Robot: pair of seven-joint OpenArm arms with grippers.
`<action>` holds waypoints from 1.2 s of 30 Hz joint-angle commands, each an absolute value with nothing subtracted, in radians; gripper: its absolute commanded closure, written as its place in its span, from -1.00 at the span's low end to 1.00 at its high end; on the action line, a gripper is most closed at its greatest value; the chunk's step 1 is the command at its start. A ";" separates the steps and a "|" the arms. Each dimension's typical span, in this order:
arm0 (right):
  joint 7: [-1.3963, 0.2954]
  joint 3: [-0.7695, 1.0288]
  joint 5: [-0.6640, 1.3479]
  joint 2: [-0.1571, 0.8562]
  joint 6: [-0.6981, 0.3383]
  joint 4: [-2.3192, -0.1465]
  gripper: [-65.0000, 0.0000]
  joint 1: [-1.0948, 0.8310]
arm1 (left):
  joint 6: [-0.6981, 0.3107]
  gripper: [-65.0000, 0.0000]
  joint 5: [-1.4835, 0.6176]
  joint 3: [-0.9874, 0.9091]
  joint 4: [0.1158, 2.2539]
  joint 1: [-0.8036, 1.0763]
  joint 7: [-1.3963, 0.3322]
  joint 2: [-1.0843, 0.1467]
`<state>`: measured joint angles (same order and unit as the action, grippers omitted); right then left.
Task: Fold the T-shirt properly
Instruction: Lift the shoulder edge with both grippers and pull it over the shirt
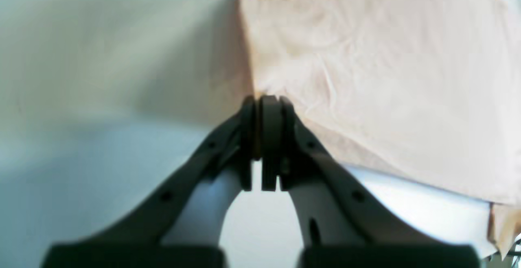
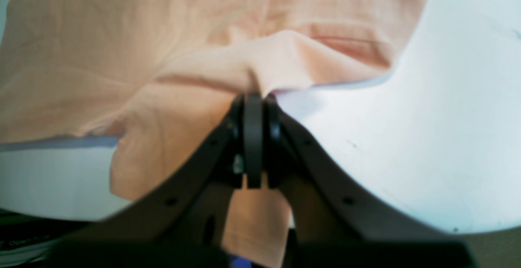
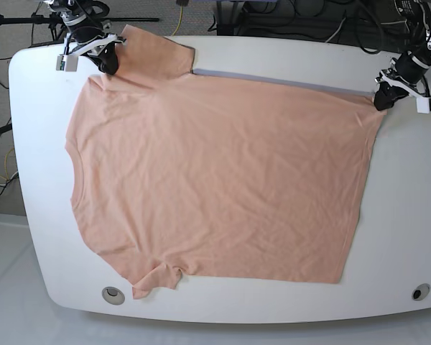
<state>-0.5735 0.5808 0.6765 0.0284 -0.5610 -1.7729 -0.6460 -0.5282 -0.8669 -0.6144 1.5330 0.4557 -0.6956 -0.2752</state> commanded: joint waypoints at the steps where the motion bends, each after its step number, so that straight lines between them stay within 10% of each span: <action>1: -0.557 0.584 0.688 0.039 -0.569 -1.798 1.00 -0.656 | -0.538 1.00 -0.872 -0.619 1.555 0.462 -0.673 -0.294; 36: -0.576 0.656 0.687 0.037 -0.577 -1.865 1.00 -0.613 | -0.557 1.00 -0.873 -0.698 1.667 0.514 -0.675 -0.294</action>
